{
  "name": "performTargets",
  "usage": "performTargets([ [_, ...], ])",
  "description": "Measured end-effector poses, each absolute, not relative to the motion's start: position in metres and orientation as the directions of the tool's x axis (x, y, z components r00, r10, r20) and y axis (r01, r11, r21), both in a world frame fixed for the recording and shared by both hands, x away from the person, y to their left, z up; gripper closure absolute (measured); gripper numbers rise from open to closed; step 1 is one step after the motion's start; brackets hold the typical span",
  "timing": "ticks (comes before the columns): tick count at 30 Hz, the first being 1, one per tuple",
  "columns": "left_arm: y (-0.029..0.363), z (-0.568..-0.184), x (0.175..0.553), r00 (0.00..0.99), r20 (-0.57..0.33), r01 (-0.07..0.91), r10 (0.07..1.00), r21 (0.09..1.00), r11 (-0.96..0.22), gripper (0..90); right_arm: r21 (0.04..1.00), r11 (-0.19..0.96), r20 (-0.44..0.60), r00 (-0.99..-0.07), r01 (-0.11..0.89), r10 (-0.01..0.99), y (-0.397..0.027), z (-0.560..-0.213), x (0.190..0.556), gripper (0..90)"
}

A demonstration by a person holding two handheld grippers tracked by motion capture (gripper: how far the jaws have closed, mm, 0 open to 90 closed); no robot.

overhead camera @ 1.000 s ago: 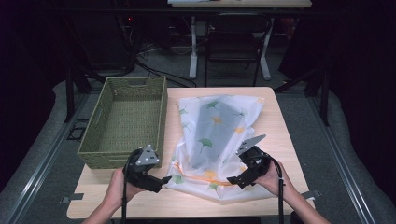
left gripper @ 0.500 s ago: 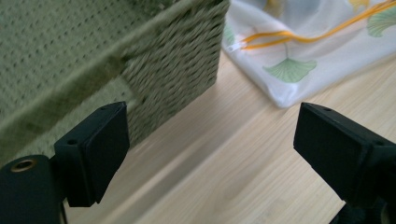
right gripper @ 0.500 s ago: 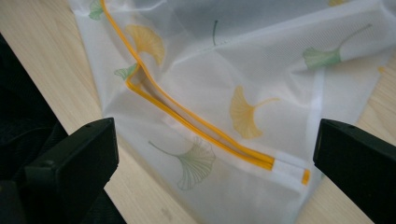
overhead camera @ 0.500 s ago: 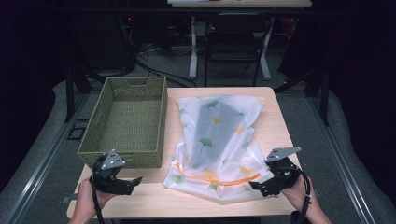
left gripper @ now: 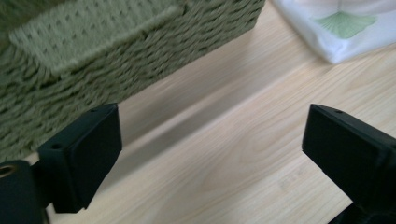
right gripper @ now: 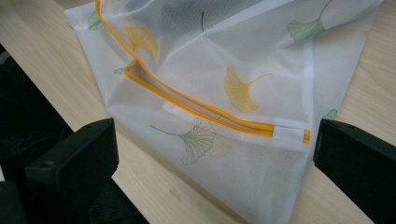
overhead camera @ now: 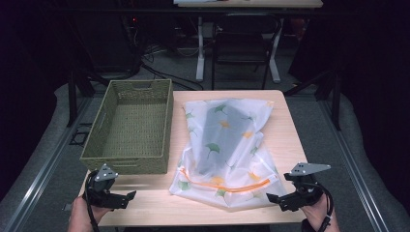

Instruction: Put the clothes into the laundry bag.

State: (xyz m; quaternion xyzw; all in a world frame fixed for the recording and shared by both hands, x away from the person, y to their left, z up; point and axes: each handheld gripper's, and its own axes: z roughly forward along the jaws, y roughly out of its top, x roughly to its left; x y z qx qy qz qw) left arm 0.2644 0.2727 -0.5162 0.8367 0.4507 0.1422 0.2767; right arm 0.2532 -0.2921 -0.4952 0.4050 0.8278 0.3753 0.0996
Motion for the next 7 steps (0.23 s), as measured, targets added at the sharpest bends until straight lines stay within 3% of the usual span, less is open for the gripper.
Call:
performTargets([
  [7, 0.2787, -0.5225, 0.2672, 0.522, -0.007, 0.709, 0.853, 0.559, -0.430, 0.0, 0.705, 0.389, 0.141, -0.655, 0.593, 0.742, -0.2935, -0.4959, 0.2539, 0.0],
])
